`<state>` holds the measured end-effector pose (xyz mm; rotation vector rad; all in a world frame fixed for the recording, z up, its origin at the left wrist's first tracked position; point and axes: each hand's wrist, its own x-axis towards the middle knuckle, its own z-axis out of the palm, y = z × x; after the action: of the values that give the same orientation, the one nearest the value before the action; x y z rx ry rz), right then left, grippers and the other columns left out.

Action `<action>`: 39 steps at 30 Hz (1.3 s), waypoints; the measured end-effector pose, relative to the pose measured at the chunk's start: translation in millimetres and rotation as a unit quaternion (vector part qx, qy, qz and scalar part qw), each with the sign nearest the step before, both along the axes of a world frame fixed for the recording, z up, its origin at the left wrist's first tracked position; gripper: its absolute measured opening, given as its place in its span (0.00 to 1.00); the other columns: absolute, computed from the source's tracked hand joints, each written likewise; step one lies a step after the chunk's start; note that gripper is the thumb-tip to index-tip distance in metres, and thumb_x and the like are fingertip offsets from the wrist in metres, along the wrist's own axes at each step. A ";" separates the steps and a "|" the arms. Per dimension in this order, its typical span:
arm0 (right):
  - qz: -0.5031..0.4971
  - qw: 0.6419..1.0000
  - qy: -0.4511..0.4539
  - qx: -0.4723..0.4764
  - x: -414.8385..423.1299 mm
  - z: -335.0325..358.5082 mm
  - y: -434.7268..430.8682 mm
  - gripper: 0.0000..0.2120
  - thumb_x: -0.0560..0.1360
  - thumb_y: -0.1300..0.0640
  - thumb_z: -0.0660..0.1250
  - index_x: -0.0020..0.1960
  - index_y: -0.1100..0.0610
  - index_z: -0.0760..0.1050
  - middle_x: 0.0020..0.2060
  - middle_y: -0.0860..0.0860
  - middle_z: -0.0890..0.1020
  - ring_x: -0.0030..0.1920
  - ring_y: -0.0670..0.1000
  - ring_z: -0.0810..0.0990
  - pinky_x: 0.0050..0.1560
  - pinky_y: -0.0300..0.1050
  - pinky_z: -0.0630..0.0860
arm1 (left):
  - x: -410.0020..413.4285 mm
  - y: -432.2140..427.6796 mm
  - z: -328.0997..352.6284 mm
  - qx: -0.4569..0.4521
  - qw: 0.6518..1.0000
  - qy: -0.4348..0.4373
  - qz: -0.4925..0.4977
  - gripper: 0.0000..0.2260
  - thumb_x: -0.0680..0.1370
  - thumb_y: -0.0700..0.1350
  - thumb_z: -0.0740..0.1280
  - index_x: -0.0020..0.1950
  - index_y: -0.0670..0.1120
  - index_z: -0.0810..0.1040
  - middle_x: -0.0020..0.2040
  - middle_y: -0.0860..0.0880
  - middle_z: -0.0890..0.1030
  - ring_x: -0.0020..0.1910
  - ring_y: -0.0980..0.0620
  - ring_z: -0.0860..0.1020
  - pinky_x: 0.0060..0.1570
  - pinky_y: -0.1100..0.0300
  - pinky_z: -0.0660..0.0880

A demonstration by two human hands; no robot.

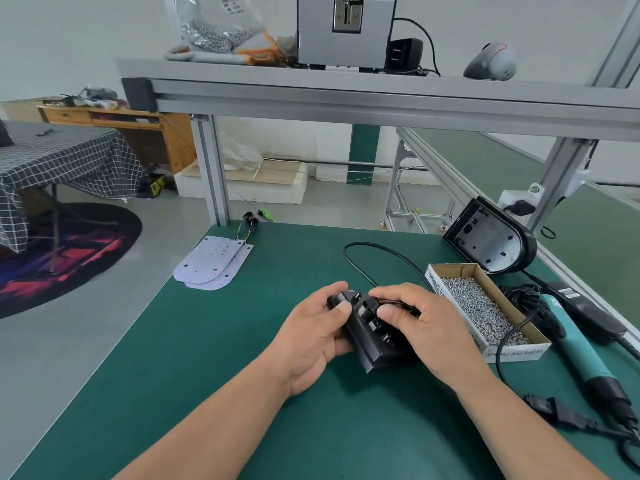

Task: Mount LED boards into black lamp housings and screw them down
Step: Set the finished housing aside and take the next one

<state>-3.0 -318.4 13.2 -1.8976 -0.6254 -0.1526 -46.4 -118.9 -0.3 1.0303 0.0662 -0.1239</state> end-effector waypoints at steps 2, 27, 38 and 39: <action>0.000 1.000 -0.002 -0.001 0.3 -0.2 0.1 0.15 0.76 0.55 0.73 0.57 0.37 0.84 0.53 0.39 0.87 0.56 0.43 0.84 0.56 0.30 0.74 | -1.5 -1.1 1.1 0.019 1.000 0.006 -0.009 0.15 0.87 0.37 0.63 0.73 0.45 0.73 0.61 0.41 0.84 0.52 0.43 0.86 0.47 0.48 0.85; 0.003 0.991 -0.117 -0.058 -3.7 3.5 6.6 0.08 0.77 0.58 0.74 0.55 0.51 0.88 0.42 0.44 0.82 0.47 0.51 0.83 0.49 0.38 0.75 | 0.2 -1.8 -2.1 0.051 0.998 0.007 -0.029 0.12 0.87 0.36 0.63 0.70 0.40 0.75 0.51 0.45 0.87 0.49 0.45 0.86 0.46 0.48 0.86; 0.052 0.948 -0.205 -0.238 -18.2 17.6 -0.6 0.12 0.83 0.59 0.68 0.65 0.55 0.84 0.49 0.45 0.81 0.54 0.52 0.78 0.57 0.45 0.74 | 1.0 -0.3 -1.4 0.041 0.999 0.017 -0.032 0.10 0.87 0.35 0.63 0.68 0.38 0.76 0.53 0.40 0.84 0.47 0.44 0.85 0.43 0.49 0.86; 0.054 0.949 -0.189 -0.248 -17.6 19.2 -1.1 0.13 0.83 0.60 0.68 0.66 0.54 0.83 0.50 0.45 0.81 0.55 0.51 0.78 0.58 0.45 0.74 | 1.2 -0.2 -1.3 0.042 0.998 0.018 -0.030 0.10 0.87 0.35 0.62 0.68 0.38 0.76 0.53 0.40 0.84 0.47 0.44 0.85 0.43 0.49 0.86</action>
<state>-20.6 -319.5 32.4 -2.3319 -1.1068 -0.3165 -45.3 -119.2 -1.7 1.1145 0.0729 -0.1962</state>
